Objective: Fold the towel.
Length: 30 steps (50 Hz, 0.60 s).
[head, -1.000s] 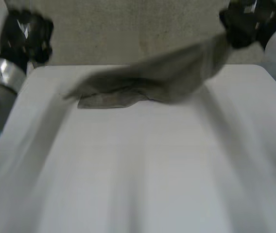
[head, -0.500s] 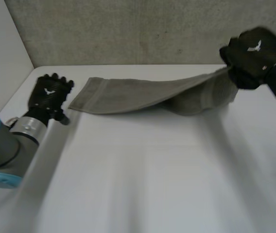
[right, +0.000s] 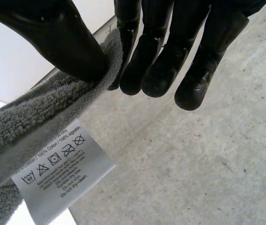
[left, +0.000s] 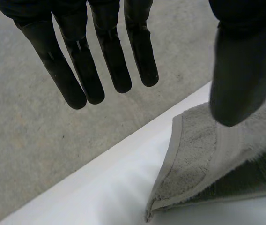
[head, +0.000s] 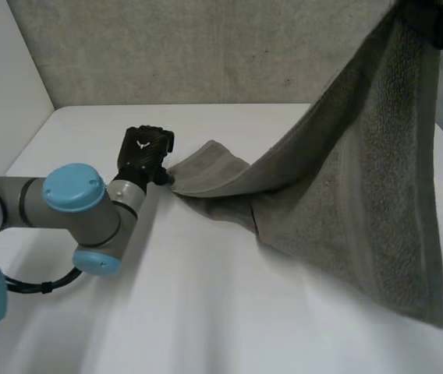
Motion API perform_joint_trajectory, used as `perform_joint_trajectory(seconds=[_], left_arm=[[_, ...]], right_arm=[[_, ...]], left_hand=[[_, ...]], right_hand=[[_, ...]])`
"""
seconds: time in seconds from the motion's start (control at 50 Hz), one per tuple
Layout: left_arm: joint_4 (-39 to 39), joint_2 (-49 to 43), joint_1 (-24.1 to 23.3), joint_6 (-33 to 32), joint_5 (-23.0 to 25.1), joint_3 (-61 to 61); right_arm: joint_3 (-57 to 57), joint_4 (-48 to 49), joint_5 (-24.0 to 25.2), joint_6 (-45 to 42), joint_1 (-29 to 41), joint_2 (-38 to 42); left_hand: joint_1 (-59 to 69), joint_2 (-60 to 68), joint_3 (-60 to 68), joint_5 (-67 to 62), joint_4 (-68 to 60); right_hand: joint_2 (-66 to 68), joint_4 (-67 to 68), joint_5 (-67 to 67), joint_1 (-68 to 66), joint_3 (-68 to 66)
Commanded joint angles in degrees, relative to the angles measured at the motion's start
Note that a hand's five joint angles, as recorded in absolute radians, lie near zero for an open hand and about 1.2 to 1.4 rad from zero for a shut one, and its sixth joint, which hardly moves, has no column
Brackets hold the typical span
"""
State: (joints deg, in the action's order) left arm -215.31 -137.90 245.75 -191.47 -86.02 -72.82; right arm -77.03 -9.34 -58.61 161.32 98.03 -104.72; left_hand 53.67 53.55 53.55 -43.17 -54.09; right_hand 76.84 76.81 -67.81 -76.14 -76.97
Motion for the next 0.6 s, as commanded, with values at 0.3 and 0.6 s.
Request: perform_joint_trajectory(seconds=[0.3, 0.6], left_arm=[[11.84, 1.50, -2.83, 6.11, 10.52, 0.05], [11.58, 8.08, 1.48, 5.84, 10.61, -6.28]], right_arm=[[-3.74, 1.86, -0.02, -0.84, -3.54, 0.13], [-6.20, 4.50, -0.02, -1.54, -3.99, 0.83]], left_hand=[[-16.21, -16.08, -16.09, 15.70, 16.63], [-18.73, -18.61, -18.61, 18.23, 19.15]], right_hand=[[3.16, 3.19, -2.19, -3.86, -3.03], [3.16, 3.19, -2.19, -3.86, -3.03]])
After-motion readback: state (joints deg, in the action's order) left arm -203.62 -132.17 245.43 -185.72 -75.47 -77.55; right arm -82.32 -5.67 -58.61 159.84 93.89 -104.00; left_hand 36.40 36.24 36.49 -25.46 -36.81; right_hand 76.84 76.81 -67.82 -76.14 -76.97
